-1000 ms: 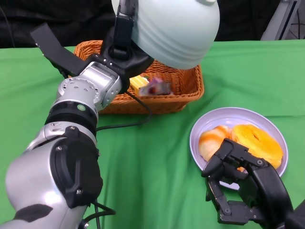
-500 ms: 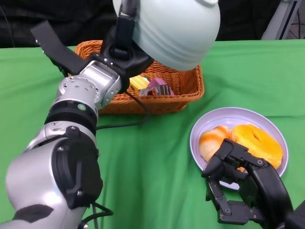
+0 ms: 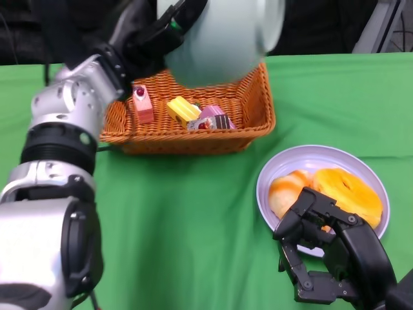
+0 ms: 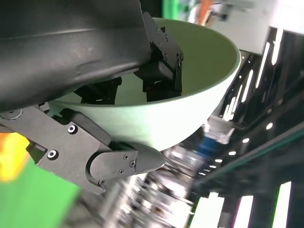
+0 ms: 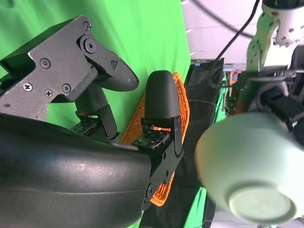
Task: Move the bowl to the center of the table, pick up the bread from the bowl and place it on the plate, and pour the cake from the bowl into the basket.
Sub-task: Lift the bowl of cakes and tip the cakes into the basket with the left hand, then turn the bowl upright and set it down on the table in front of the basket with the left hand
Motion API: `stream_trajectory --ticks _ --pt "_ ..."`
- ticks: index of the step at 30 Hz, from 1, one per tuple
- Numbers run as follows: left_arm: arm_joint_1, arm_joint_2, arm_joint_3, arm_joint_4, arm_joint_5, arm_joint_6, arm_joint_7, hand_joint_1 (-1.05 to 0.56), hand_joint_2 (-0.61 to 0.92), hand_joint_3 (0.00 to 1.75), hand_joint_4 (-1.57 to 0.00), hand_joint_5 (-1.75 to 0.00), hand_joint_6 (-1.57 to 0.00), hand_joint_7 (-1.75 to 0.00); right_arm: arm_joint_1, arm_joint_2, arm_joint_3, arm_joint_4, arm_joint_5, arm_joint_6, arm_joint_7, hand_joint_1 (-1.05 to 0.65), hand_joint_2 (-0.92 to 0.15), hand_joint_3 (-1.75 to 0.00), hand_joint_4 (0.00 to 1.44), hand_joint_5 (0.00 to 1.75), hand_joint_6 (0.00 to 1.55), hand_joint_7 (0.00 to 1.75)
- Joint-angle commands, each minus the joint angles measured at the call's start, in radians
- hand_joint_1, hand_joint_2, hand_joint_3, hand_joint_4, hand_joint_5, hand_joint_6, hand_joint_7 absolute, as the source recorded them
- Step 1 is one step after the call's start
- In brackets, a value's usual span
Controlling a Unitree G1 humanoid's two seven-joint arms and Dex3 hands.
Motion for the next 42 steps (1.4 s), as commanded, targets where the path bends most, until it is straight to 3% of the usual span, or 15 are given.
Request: stream_trajectory --ticks 1,5,9,12,13,16,22,31,33,35,37,42 --pt "0.082 0.054 -0.084 -0.122 0.097 -0.203 -0.055 -0.27 0.72 0.79 -0.77 -1.75 -0.68 -1.65 0.008 -0.009 -0.010 -0.019 0.007 0.001 -0.003 -0.07 -0.45 -1.26 0.74 1.75 0.60 1.58" --pt "0.172 0.088 -0.143 -0.217 0.189 -0.423 -0.028 -0.32 0.75 0.68 -0.74 -1.75 -0.59 -1.70 0.005 -0.010 -0.017 -0.014 0.013 -0.002 0.000 -0.07 -0.46 -1.25 0.73 1.75 0.60 1.59" --pt "0.249 0.133 -0.194 -0.265 0.301 -0.666 0.031 -0.32 0.81 0.61 -0.78 -1.75 -0.64 -1.57 0.004 -0.012 -0.021 -0.016 0.015 0.006 0.001 -0.07 -0.48 -1.20 0.72 1.75 0.59 1.59" --pt "0.262 0.146 -0.207 -0.257 0.318 -0.734 0.042 -0.30 0.85 0.56 -0.80 -1.75 -0.65 -1.51 0.004 -0.012 -0.022 -0.017 0.014 0.008 0.002 -0.07 -0.48 -1.20 0.72 1.75 0.59 1.59" --pt "0.280 0.165 -0.219 -0.251 0.364 -0.841 0.071 -0.29 0.85 0.55 -0.80 -1.75 -0.65 -1.51 0.003 -0.011 -0.023 -0.016 0.016 0.010 0.002 -0.07 -0.48 -1.20 0.72 1.75 0.59 1.59" --pt "0.319 0.210 -0.246 -0.232 0.487 -1.074 0.164 -0.28 0.88 0.47 -0.82 -1.75 -0.75 -1.28 0.000 -0.009 -0.025 -0.016 0.022 0.016 0.005 -0.05 -0.48 -1.22 0.71 1.75 0.58 1.58" --pt "0.332 0.287 -0.256 -0.129 0.766 -1.428 0.431 -0.21 0.83 0.44 -0.74 -1.73 -0.77 -1.22 -0.004 -0.008 -0.026 -0.016 0.031 0.028 0.007 -0.05 -0.48 -1.22 0.72 1.75 0.58 1.58" --pt "0.423 0.380 -0.234 -0.140 1.162 -1.587 0.879 -0.20 0.84 0.42 -0.73 -1.75 -0.71 -1.35 -0.006 -0.015 -0.034 -0.006 0.021 0.010 0.009 -0.07 -0.47 -1.22 0.72 1.75 0.58 1.57" --pt "0.454 0.405 -0.249 -0.164 1.272 -1.584 1.015 -0.16 0.81 0.45 -0.72 -1.75 -0.65 -1.52 -0.005 -0.014 -0.037 -0.006 0.029 0.013 0.013 -0.07 -0.47 -1.22 0.72 1.75 0.59 1.57" --pt "0.479 0.434 -0.281 -0.187 1.372 -1.567 1.150 -0.13 0.78 0.44 -0.71 -1.75 -0.63 -1.53 -0.004 -0.012 -0.038 -0.010 0.037 0.021 0.017 -0.07 -0.47 -1.22 0.72 1.75 0.59 1.57" --pt "0.494 0.465 -0.328 -0.201 1.462 -1.540 1.292 -0.12 0.77 0.41 -0.70 -1.75 -0.68 -1.43 -0.002 -0.012 -0.040 -0.014 0.038 0.028 0.018 -0.08 -0.47 -1.22 0.72 1.75 0.59 1.57" --pt "0.520 0.545 -0.485 -0.191 1.628 -1.453 1.631 -0.12 0.79 0.34 -0.70 -1.75 -0.67 -1.41 -0.005 -0.015 -0.044 -0.010 0.026 0.023 0.017 -0.08 -0.48 -1.19 0.71 1.75 0.58 1.55"
